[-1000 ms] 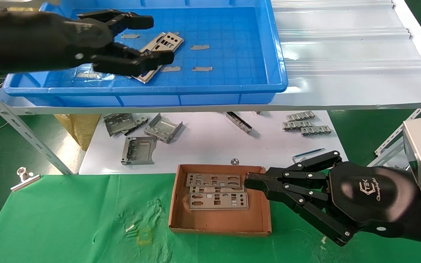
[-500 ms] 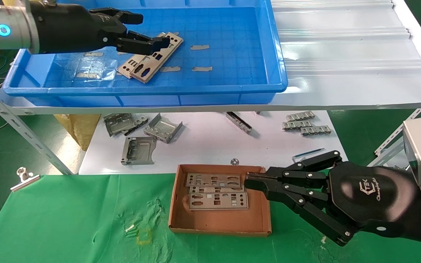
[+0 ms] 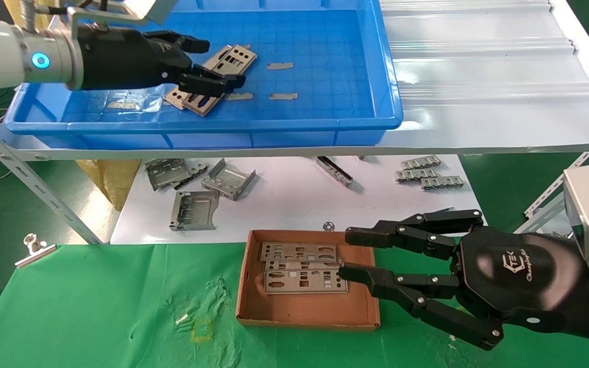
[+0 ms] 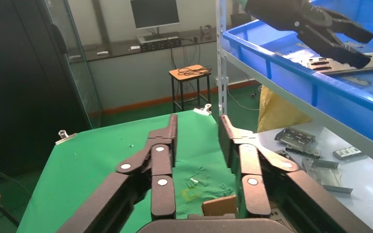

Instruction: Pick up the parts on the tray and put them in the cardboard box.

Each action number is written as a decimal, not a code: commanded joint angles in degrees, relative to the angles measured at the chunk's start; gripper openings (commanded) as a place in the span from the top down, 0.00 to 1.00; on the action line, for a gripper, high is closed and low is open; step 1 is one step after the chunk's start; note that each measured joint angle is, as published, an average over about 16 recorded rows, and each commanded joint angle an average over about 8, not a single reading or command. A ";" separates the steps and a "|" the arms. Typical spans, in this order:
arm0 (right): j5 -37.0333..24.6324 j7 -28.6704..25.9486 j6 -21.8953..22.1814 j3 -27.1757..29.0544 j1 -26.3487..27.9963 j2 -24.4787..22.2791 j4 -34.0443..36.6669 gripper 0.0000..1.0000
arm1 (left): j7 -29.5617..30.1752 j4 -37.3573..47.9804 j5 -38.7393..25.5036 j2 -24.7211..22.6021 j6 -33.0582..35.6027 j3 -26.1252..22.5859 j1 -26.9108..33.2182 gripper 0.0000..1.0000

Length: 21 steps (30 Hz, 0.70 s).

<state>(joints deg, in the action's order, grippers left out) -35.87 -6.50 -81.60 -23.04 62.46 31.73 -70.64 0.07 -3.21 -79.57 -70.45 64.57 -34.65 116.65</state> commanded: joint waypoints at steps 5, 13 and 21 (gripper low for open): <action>0.00 0.00 0.00 0.00 0.00 0.00 0.00 0.00 | -0.59 1.50 0.35 -1.19 -1.57 0.25 -0.26 0.22; 0.00 0.00 0.00 0.00 0.00 0.00 0.00 0.00 | -0.33 2.62 0.78 -2.02 -3.07 0.56 -0.14 1.00; 0.00 0.00 0.00 0.00 0.00 0.00 0.00 0.00 | 0.43 3.27 0.54 -2.75 -4.15 0.40 -0.14 1.00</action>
<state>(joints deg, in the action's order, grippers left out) -35.87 -6.50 -81.60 -23.04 62.46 31.73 -70.64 0.44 -0.02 -79.05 -73.18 60.64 -34.27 116.51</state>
